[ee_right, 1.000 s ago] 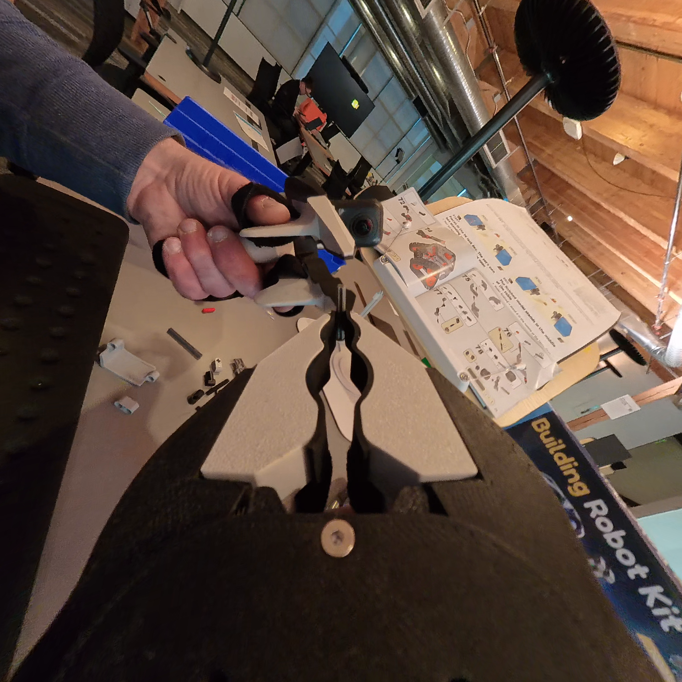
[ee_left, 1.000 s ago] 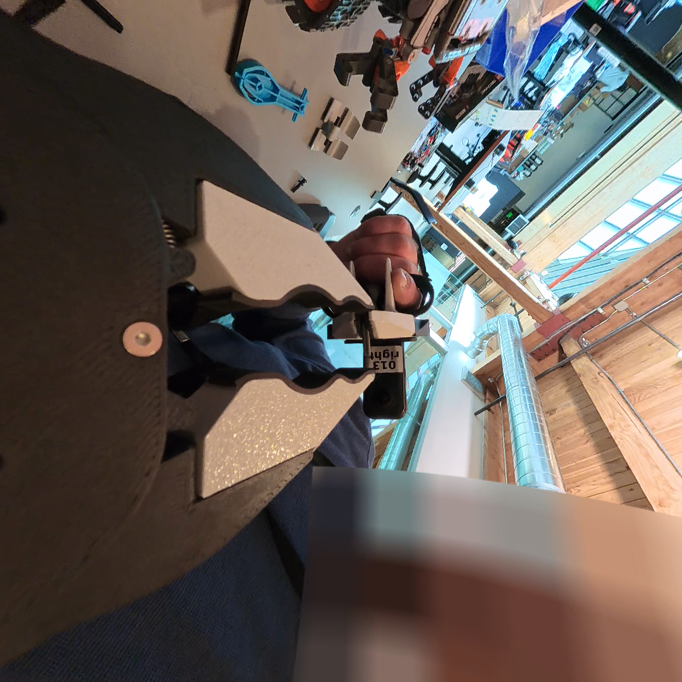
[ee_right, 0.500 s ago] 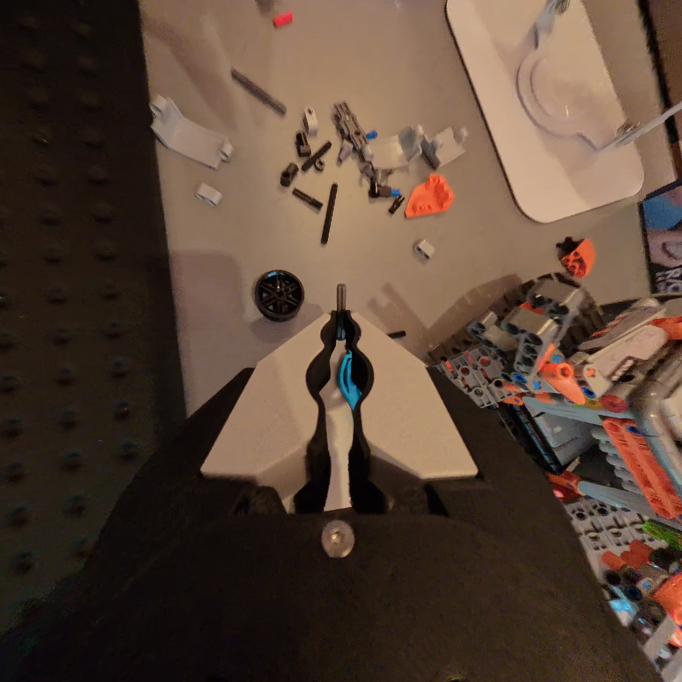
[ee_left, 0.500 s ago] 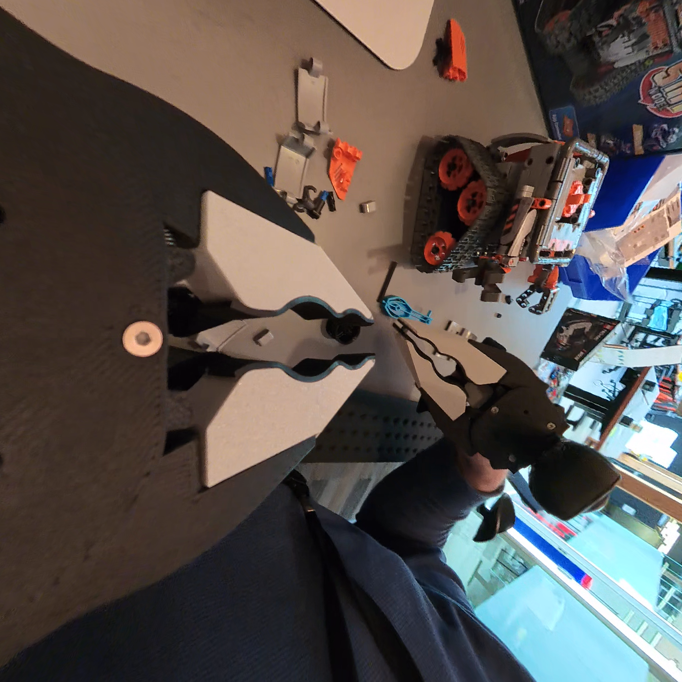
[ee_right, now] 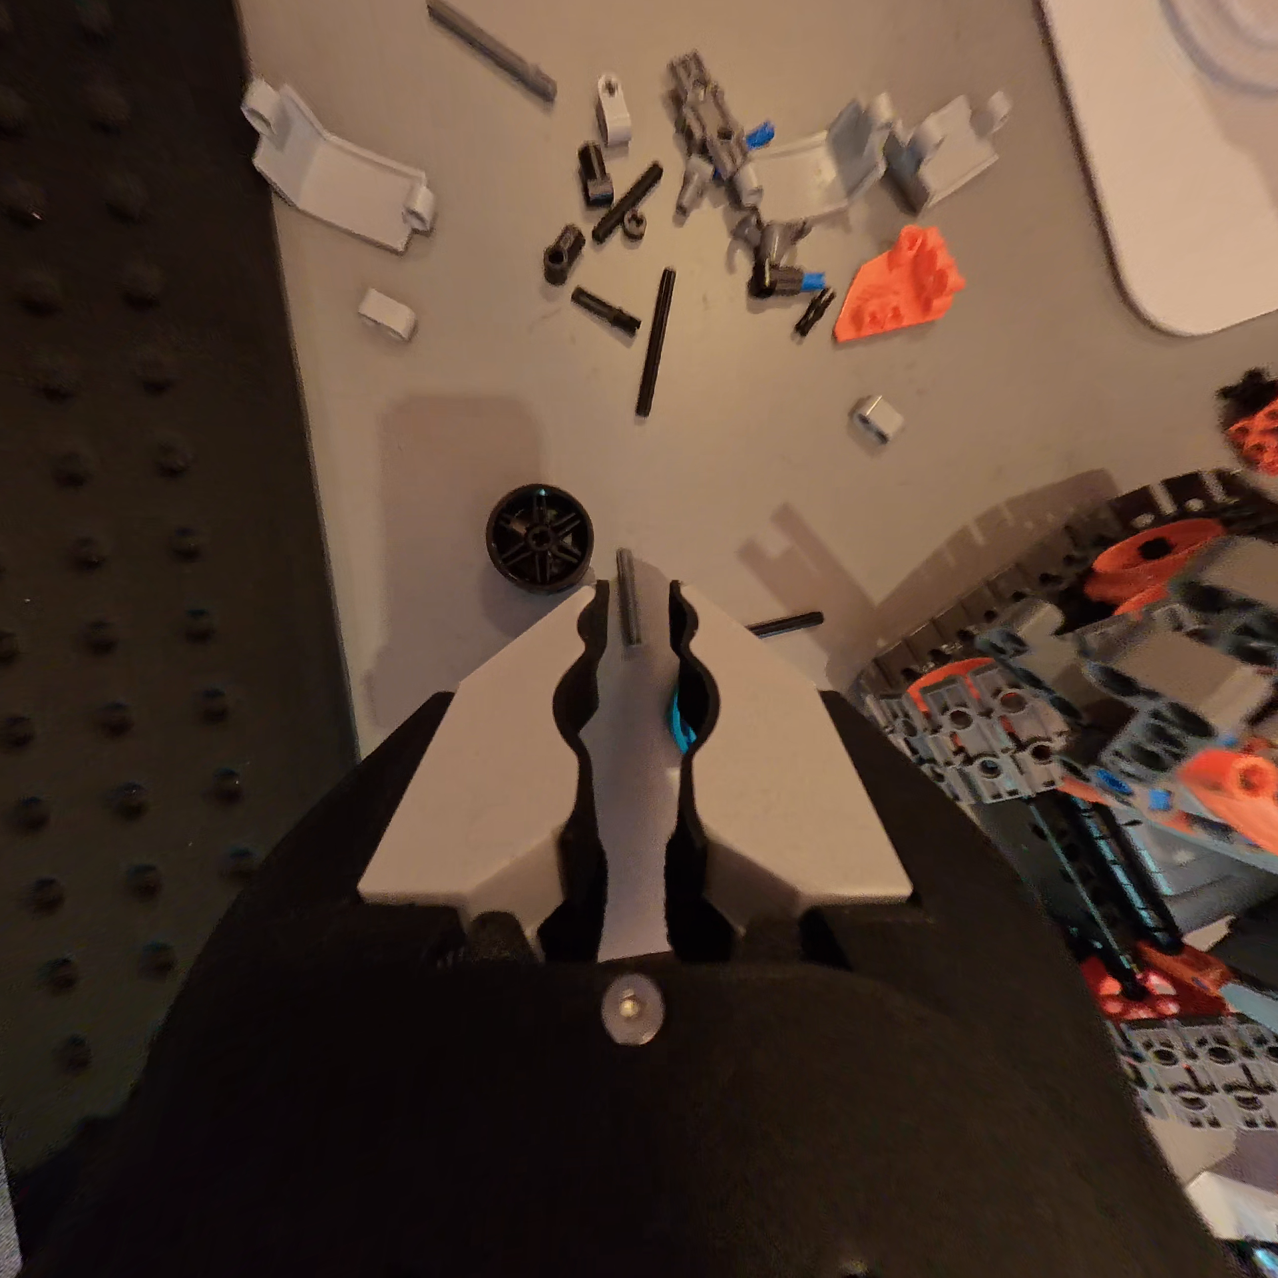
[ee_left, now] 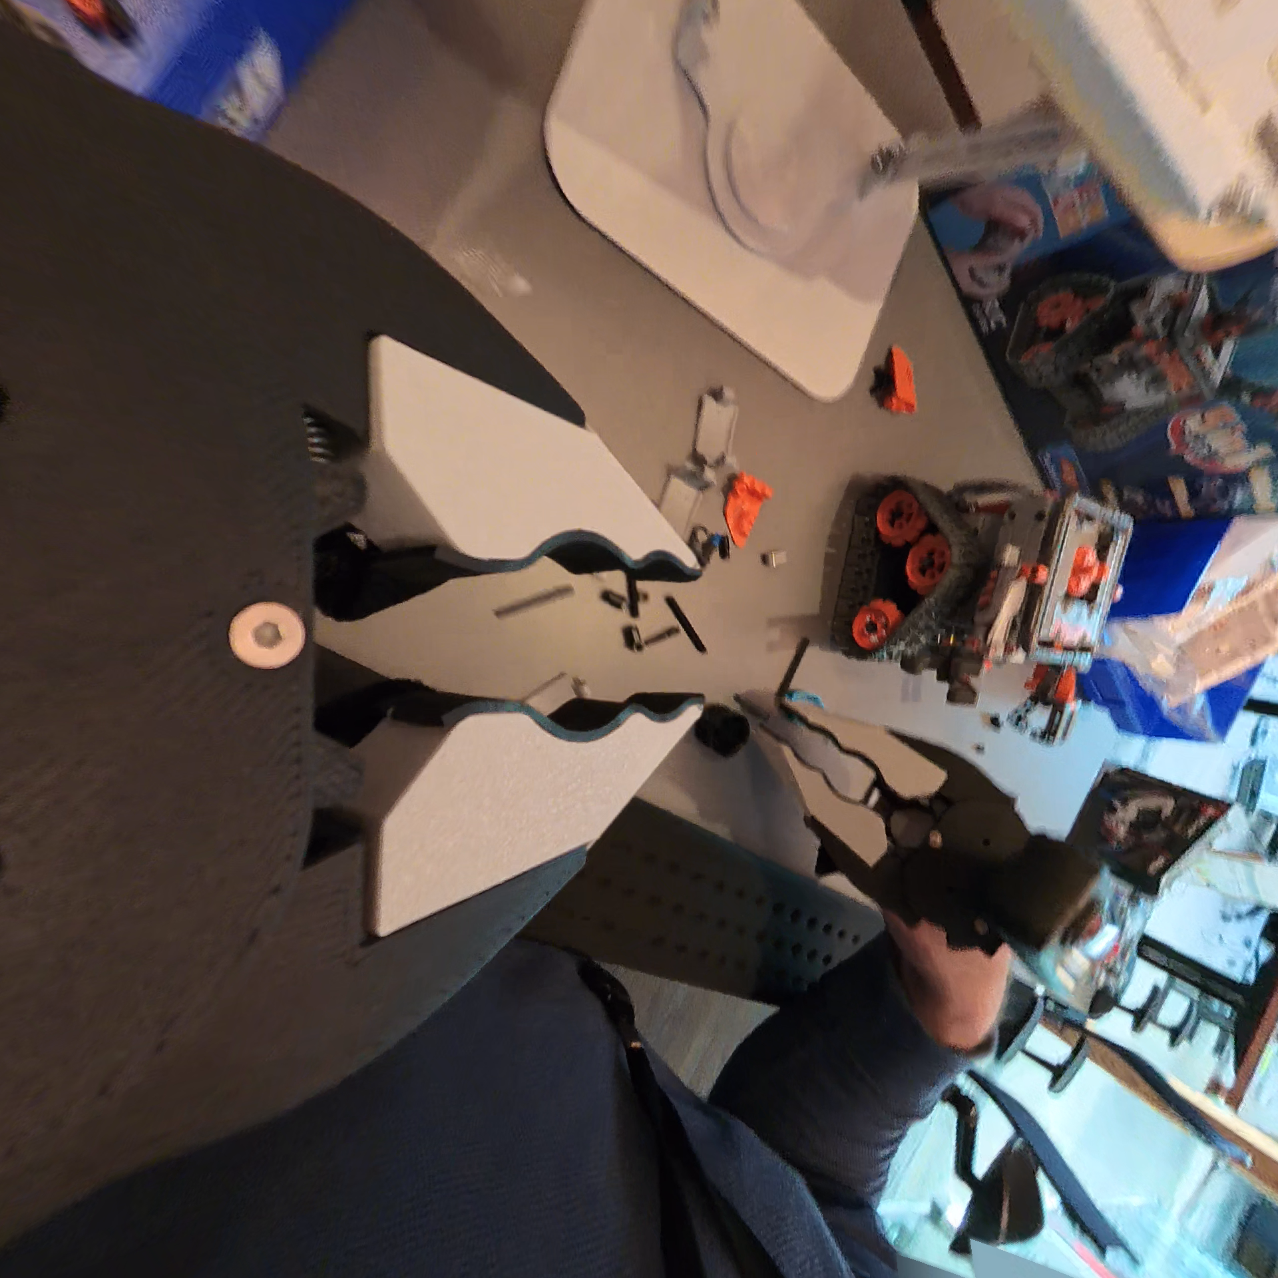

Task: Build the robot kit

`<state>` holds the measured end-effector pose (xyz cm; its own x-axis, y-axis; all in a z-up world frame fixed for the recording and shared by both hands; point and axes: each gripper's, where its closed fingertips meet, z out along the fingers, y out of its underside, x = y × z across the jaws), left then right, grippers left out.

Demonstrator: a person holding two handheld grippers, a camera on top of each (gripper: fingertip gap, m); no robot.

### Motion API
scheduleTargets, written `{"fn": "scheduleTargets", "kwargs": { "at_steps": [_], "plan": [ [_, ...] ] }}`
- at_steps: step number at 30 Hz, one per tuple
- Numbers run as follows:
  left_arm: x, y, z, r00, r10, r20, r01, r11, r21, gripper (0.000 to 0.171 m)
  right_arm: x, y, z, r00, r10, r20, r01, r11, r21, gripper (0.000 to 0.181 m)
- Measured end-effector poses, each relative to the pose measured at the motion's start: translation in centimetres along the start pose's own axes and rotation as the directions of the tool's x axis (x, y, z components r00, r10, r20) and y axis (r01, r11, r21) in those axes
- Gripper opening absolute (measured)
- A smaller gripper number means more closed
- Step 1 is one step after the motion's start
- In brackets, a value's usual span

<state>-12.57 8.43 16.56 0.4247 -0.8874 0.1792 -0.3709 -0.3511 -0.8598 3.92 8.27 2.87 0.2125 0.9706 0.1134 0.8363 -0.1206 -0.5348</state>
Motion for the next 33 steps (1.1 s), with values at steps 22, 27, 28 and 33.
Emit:
{"fn": "scheduleTargets", "kwargs": {
  "at_steps": [22, 27, 28, 33],
  "plan": [
    [-24.5, 13.8, -17.0, 0.752, -0.007, 0.660, 0.380, 0.822, -0.425, 0.022, 1.0, -6.6, 0.1, 1.000, -0.005, -0.013, 0.008, 0.973, 0.230, 0.008],
    [-27.3, 13.4, -16.9, 0.694, -0.064, 0.717, 0.412, 0.853, -0.322, 0.017, 1.6, -7.4, 0.3, 1.000, 0.007, -0.017, -0.002, 0.963, 0.268, 0.006],
    [-27.4, 13.5, -16.7, 0.700, -0.065, 0.711, 0.411, 0.851, -0.327, 0.018, 1.7, -7.5, 0.2, 1.000, 0.007, -0.021, -0.001, 0.961, 0.278, 0.006],
    [-27.7, 13.2, -15.6, 0.741, -0.041, 0.670, 0.375, 0.853, -0.363, 0.028, 1.9, -8.0, 0.0, 1.000, 0.007, -0.023, 0.001, 0.944, 0.331, 0.004]
  ]
}}
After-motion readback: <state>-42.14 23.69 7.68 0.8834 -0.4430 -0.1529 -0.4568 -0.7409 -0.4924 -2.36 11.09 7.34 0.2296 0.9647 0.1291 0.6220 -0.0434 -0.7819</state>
